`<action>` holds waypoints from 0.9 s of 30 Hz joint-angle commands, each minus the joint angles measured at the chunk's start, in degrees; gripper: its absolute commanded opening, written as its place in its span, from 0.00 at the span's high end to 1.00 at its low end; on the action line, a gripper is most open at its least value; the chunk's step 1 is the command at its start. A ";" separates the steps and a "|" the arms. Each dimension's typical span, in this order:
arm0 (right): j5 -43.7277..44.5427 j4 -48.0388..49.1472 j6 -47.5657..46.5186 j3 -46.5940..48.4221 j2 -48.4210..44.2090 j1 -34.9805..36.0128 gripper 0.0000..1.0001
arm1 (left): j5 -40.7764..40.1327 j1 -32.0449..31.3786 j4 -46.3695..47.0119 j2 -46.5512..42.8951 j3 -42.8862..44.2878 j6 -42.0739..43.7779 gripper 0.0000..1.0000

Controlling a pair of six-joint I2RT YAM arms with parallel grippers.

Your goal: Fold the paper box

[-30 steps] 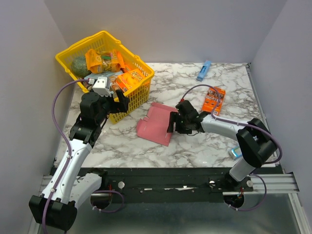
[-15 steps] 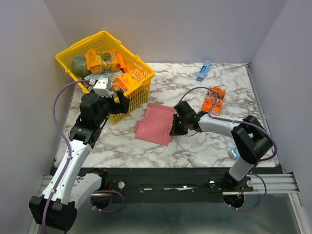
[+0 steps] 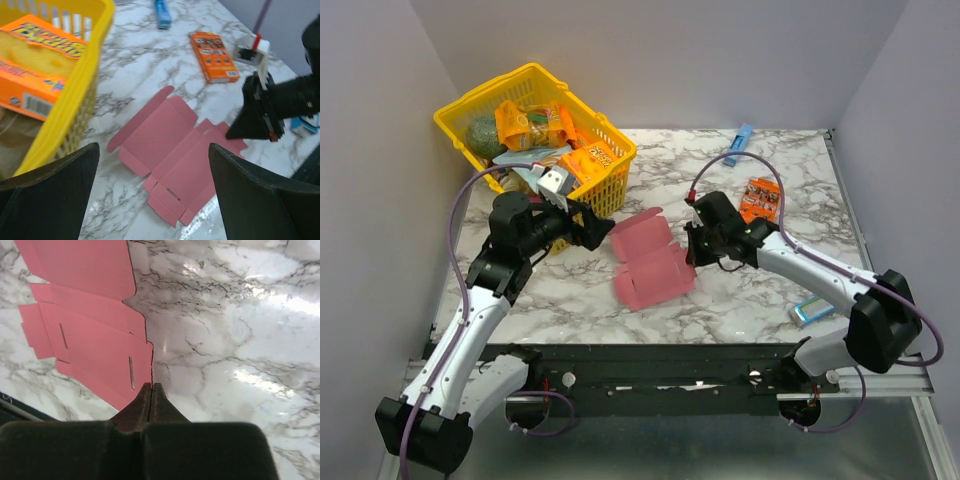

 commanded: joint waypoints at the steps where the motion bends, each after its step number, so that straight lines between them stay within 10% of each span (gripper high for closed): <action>1: -6.96 -12.68 -17.45 3.92 -4.85 0.09 0.99 | 21.51 -2.01 1.23 1.22 2.18 4.73 0.01; 27: -21.04 -21.94 -27.60 9.81 -14.45 5.01 1.00 | 26.91 -6.14 -10.81 11.32 2.71 12.30 0.01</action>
